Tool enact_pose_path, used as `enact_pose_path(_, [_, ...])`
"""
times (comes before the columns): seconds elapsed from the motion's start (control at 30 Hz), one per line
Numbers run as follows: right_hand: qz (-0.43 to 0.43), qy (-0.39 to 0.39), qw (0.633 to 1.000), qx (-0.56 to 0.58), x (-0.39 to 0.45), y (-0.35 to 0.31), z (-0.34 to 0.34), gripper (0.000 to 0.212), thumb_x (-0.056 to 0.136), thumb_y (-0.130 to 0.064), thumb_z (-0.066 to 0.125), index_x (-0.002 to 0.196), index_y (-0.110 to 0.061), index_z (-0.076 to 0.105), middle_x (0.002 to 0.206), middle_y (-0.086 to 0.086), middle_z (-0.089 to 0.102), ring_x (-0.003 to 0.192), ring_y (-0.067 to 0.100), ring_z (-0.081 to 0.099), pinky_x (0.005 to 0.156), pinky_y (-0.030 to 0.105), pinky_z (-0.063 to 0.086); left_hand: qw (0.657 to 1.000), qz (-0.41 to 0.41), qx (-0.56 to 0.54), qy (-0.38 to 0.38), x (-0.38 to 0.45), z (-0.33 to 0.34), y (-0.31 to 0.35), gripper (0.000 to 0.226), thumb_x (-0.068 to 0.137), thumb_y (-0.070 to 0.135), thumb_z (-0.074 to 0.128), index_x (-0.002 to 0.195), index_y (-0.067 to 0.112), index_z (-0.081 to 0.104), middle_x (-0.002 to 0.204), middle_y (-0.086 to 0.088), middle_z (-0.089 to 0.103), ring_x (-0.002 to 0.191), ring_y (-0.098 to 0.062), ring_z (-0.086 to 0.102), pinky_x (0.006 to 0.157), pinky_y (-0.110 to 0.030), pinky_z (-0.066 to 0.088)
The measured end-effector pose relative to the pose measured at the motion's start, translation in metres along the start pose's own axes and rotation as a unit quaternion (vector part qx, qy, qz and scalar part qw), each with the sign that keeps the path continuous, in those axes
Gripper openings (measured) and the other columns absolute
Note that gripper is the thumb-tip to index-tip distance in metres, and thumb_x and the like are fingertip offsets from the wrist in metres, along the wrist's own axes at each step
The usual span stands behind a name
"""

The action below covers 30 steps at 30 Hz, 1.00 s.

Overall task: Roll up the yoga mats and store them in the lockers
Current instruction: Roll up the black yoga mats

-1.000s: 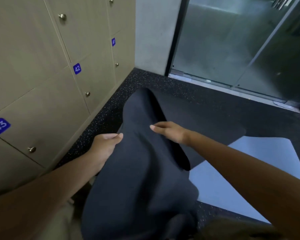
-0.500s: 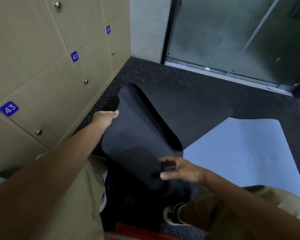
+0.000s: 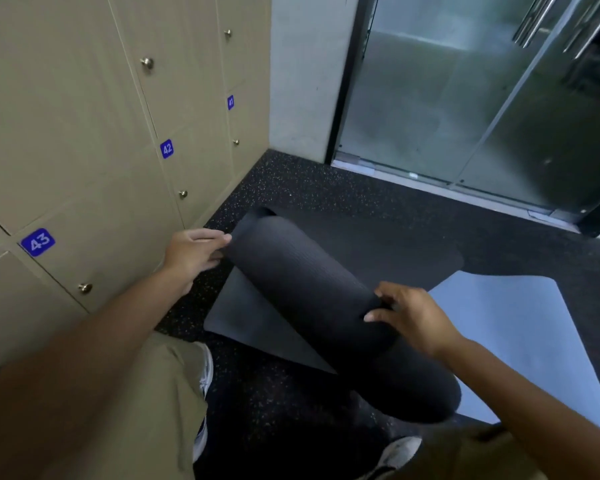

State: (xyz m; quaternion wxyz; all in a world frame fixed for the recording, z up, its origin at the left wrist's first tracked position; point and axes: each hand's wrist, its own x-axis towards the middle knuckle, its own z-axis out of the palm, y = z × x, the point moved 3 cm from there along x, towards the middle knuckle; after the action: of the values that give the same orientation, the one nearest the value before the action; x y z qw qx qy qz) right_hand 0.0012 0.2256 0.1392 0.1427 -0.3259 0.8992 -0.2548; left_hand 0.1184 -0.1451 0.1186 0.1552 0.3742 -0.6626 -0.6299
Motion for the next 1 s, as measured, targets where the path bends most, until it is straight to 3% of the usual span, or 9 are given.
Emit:
enact_pose_path(0.17, [-0.089, -0.003, 0.993, -0.076, 0.035, -0.047, -0.040, 0.040, 0.087, -0.031, 0.080, 0.075, -0.035, 0.042, 0.069, -0.008, 0.051, 0.068, 0.009, 0.049, 0.063, 0.032, 0.035, 0.980, 0.193, 0.046, -0.007, -0.030, 0.000, 0.073, 0.027, 0.090, 0.032, 0.077, 0.113, 0.017, 0.074, 0.105, 0.002, 0.076, 0.102, -0.014, 0.071, 0.087, -0.013, 0.051])
enact_pose_path(0.23, [-0.126, -0.013, 0.984, -0.124, 0.045, -0.071, -0.055, 0.035, 0.088, -0.031, 0.079, 0.079, -0.029, 0.044, 0.068, -0.009, 0.049, 0.067, 0.013, 0.045, 0.064, 0.033, 0.032, 0.943, 0.298, 0.145, -0.018, -0.041, 0.004, 0.098, 0.054, 0.083, 0.040, 0.082, 0.132, 0.030, 0.063, 0.126, 0.008, 0.068, 0.122, -0.010, 0.062, 0.104, -0.023, 0.045])
enact_pose_path(0.33, [-0.178, -0.042, 0.960, -0.211, 0.051, -0.107, -0.074, 0.026, 0.093, -0.030, 0.074, 0.089, -0.019, 0.050, 0.080, -0.004, 0.056, 0.078, 0.023, 0.052, 0.069, 0.039, 0.041, 0.813, 0.471, 0.342, 0.007, -0.067, 0.009, 0.134, 0.084, 0.077, 0.066, 0.073, 0.150, 0.034, 0.045, 0.152, 0.006, 0.049, 0.141, -0.017, 0.042, 0.119, -0.040, 0.031])
enact_pose_path(0.47, [-0.227, -0.030, 0.931, -0.285, 0.041, -0.152, -0.101, 0.019, 0.094, -0.026, 0.071, 0.096, -0.014, 0.056, 0.093, 0.007, 0.065, 0.087, 0.028, 0.057, 0.073, 0.042, 0.042, 0.587, 0.588, 0.556, -0.033, -0.105, 0.031, 0.155, 0.093, 0.073, 0.087, 0.046, 0.138, 0.022, 0.061, 0.130, -0.001, 0.064, 0.130, -0.028, 0.053, 0.119, -0.045, 0.021])
enact_pose_path(0.5, [-0.229, -0.021, 0.929, -0.290, 0.037, -0.160, -0.110, 0.019, 0.094, -0.025, 0.071, 0.098, -0.013, 0.058, 0.094, 0.008, 0.065, 0.088, 0.027, 0.057, 0.072, 0.041, 0.040, 0.580, 0.573, 0.577, -0.046, -0.112, 0.036, 0.154, 0.090, 0.075, 0.086, 0.048, 0.135, 0.020, 0.061, 0.120, -0.002, 0.065, 0.120, -0.028, 0.058, 0.114, -0.043, 0.027])
enact_pose_path(0.6, [-0.235, 0.020, 0.938, -0.255, 0.022, -0.171, -0.134, 0.019, 0.094, -0.028, 0.072, 0.102, -0.014, 0.063, 0.094, 0.004, 0.065, 0.091, 0.025, 0.057, 0.075, 0.039, 0.041, 0.647, 0.536, 0.540, -0.039, -0.134, 0.041, 0.163, 0.059, 0.089, 0.065, 0.061, 0.123, 0.017, 0.055, 0.108, -0.001, 0.061, 0.101, -0.027, 0.060, 0.085, -0.040, 0.045])
enact_pose_path(0.73, [-0.202, 0.074, 0.959, -0.183, -0.010, -0.162, -0.159, 0.022, 0.096, -0.042, 0.068, 0.100, -0.023, 0.056, 0.093, -0.009, 0.054, 0.086, 0.018, 0.050, 0.074, 0.035, 0.039, 0.675, 0.519, 0.524, -0.008, -0.161, 0.041, 0.182, 0.041, 0.098, 0.056, 0.055, 0.107, 0.018, 0.045, 0.089, 0.006, 0.049, 0.082, -0.025, 0.055, 0.068, -0.035, 0.033])
enact_pose_path(0.8, [-0.153, 0.090, 0.957, -0.228, -0.028, -0.148, -0.170, 0.040, 0.094, -0.058, 0.062, 0.108, -0.022, 0.055, 0.099, -0.008, 0.054, 0.088, 0.018, 0.050, 0.076, 0.038, 0.044, 0.665, 0.512, 0.544, -0.012, -0.171, 0.040, 0.190, 0.040, 0.100, 0.057, 0.049, 0.101, 0.019, 0.037, 0.084, 0.009, 0.039, 0.077, -0.025, 0.052, 0.066, -0.036, 0.030])
enact_pose_path(1.0, [-0.034, 0.073, 0.977, -0.198, -0.063, -0.108, -0.198, 0.048, 0.088, -0.074, 0.047, 0.080, -0.027, 0.040, 0.083, -0.002, 0.056, 0.081, 0.025, 0.056, 0.075, 0.043, 0.049, 0.628, 0.500, 0.596, -0.003, -0.195, 0.024, 0.204, 0.044, 0.101, 0.059, 0.045, 0.091, 0.017, 0.035, 0.076, 0.006, 0.041, 0.070, -0.023, 0.048, 0.064, -0.037, 0.031])
